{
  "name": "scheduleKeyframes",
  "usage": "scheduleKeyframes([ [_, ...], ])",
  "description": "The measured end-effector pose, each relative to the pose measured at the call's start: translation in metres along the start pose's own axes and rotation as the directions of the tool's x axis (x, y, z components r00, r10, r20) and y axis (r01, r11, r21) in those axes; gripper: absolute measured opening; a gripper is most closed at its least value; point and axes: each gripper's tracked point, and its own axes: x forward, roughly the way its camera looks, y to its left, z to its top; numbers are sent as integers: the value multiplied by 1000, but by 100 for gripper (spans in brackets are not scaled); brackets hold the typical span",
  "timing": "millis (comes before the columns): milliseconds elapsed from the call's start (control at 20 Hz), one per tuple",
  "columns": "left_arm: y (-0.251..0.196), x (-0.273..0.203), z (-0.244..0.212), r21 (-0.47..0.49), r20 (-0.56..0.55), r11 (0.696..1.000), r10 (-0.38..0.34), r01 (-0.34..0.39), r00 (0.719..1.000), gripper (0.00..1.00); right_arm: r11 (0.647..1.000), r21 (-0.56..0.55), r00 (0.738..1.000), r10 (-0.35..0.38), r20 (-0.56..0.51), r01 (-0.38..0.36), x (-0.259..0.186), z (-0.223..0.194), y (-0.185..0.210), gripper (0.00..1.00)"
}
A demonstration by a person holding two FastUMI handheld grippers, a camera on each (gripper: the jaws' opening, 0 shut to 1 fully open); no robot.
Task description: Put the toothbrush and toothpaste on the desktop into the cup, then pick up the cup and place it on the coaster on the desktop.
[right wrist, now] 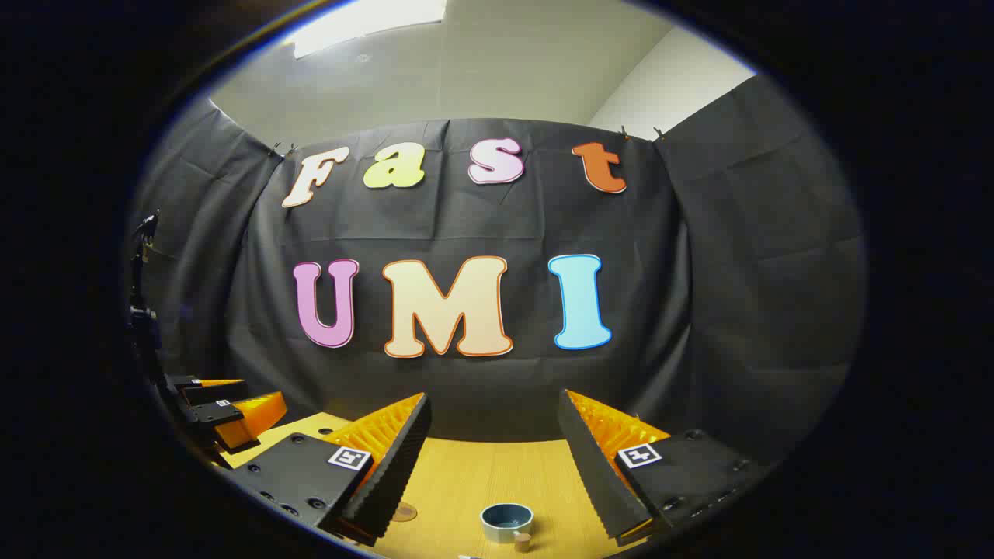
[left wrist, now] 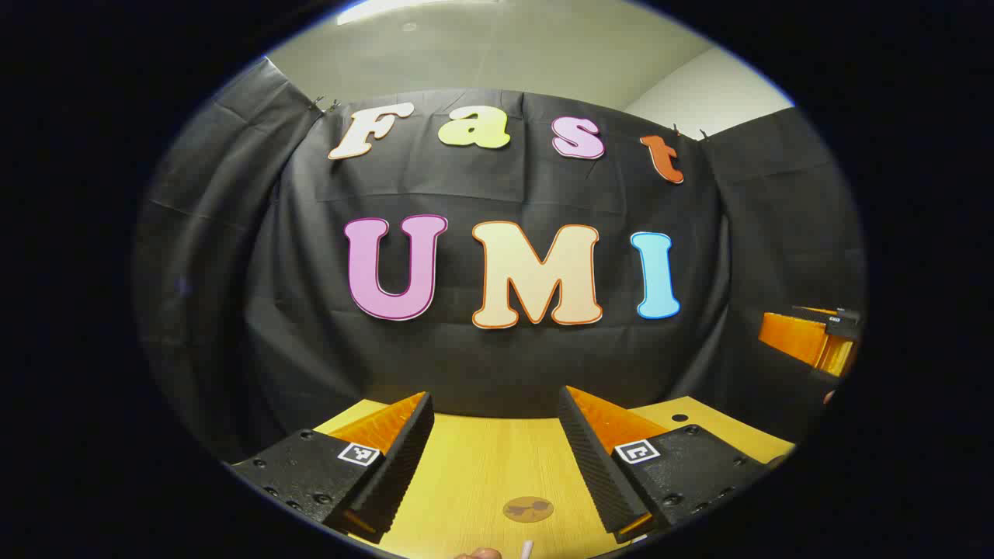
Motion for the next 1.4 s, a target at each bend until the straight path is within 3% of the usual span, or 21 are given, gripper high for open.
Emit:
scheduleKeyframes([
  [600, 17, -8, -3, -1, 10, 999, 41, -41, 999, 93, 999, -18, 998, 39, -56, -41, -4, -24, 14, 99],
  [800, 25, -9, -3, -3, 6, 998, 56, -56, 998, 93, 999, 6, 991, 46, -128, -45, -4, -50, 16, 99],
  [900, 30, -10, -2, 3, 10, 998, 66, -66, 998, 93, 998, 37, 978, 61, -202, -55, -7, -77, 18, 100],
  [1050, 35, -10, -3, 11, 6, 997, 75, -75, 997, 93, 999, 52, 956, 25, -294, -10, -10, -115, 4, 99],
  [1300, 45, -11, -9, 17, -8, 996, 89, -88, 996, 94, 997, 69, 890, 11, -456, 23, -19, -182, -7, 99],
  [1400, 48, -11, -12, 23, -14, 996, 90, -90, 996, 94, 998, 62, 851, 22, -524, 12, -26, -208, -3, 99],
])
